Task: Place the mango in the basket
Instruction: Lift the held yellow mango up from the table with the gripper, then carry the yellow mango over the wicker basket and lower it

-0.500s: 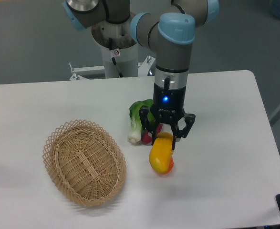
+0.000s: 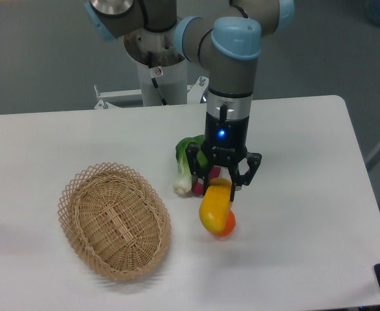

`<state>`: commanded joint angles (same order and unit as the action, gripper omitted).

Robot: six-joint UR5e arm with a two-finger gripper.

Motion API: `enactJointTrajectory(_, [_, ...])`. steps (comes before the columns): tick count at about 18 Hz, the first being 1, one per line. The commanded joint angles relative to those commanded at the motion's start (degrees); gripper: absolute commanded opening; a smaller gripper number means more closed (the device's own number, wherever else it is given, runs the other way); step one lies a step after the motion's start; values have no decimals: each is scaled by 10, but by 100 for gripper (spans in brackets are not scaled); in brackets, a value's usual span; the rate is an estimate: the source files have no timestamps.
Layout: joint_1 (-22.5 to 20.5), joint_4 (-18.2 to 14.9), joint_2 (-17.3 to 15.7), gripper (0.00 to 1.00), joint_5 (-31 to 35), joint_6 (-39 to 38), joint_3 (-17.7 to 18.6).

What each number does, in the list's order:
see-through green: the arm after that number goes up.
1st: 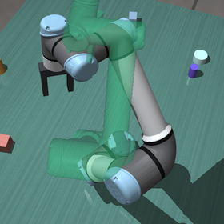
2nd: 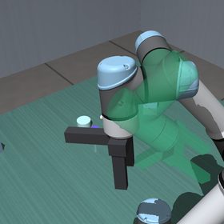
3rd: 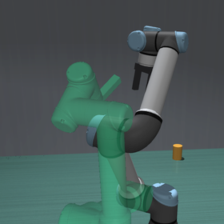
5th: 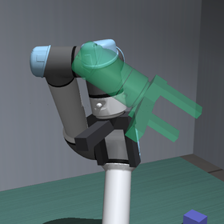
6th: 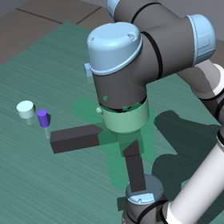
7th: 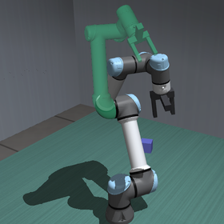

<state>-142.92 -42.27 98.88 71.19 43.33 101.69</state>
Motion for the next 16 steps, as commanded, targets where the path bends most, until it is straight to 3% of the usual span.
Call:
enactJointTrajectory(4, [35, 0, -5, 48, 30, -59, 9])
enactJointTrajectory(7, [85, 0, 6, 49, 94, -104, 11])
enactJointTrajectory(10, [124, 1, 32, 49, 134, -136, 6])
enactJointTrajectory(16, [159, 7, 91, 48, 134, -163, -4])
